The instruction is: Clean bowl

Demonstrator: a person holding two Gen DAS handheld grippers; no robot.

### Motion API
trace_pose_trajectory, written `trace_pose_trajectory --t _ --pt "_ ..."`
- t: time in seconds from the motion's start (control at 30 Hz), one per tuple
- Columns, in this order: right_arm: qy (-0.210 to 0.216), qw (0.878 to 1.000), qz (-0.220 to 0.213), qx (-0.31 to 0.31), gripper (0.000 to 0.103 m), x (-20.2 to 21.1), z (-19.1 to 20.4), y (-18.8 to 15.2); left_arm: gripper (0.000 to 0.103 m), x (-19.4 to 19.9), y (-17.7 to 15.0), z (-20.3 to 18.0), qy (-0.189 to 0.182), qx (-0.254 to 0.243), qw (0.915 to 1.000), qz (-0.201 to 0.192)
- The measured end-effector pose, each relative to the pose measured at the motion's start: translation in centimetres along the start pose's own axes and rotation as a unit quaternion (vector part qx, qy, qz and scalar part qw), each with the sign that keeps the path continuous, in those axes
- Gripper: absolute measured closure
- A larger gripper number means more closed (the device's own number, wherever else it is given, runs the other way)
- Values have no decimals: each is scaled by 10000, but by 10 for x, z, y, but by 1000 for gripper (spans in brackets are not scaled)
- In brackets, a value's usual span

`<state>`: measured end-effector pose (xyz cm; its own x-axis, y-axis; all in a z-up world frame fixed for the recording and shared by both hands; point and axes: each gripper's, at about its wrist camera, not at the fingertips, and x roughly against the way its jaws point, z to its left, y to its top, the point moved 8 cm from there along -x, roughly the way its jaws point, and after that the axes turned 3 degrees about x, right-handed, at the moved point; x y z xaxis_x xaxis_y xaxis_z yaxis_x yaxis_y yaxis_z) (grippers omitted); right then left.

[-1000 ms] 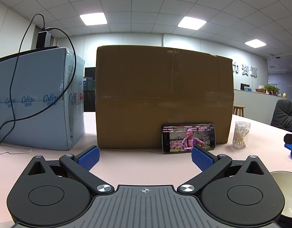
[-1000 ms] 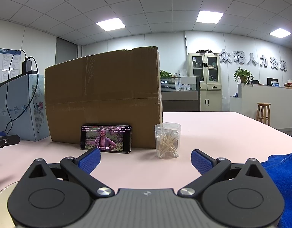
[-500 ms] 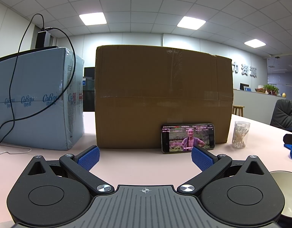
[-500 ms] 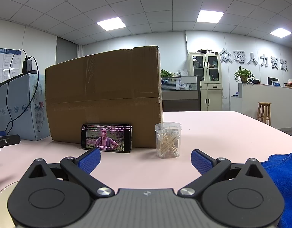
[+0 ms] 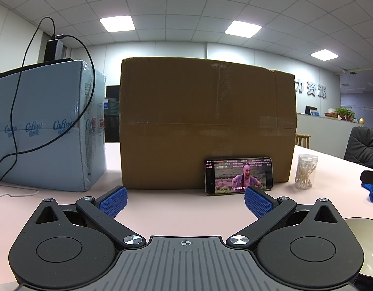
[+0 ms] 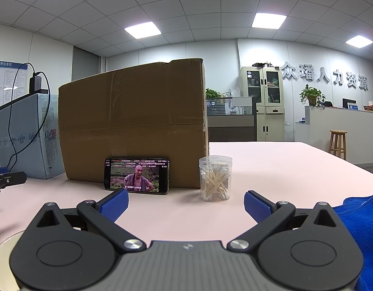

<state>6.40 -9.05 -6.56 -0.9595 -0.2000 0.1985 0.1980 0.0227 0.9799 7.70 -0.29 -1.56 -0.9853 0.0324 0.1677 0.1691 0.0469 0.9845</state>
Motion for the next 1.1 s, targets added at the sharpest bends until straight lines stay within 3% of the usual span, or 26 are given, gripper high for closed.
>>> trace_pose_trajectory --t 0.83,1.1 --pt "256 9981 -554 -86 0 23 3 9 0 14 9 -15 -279 -242 9992 -122" --pt "441 9980 -449 -23 0 25 8 9 0 32 6 -26 -539 -438 9974 166"
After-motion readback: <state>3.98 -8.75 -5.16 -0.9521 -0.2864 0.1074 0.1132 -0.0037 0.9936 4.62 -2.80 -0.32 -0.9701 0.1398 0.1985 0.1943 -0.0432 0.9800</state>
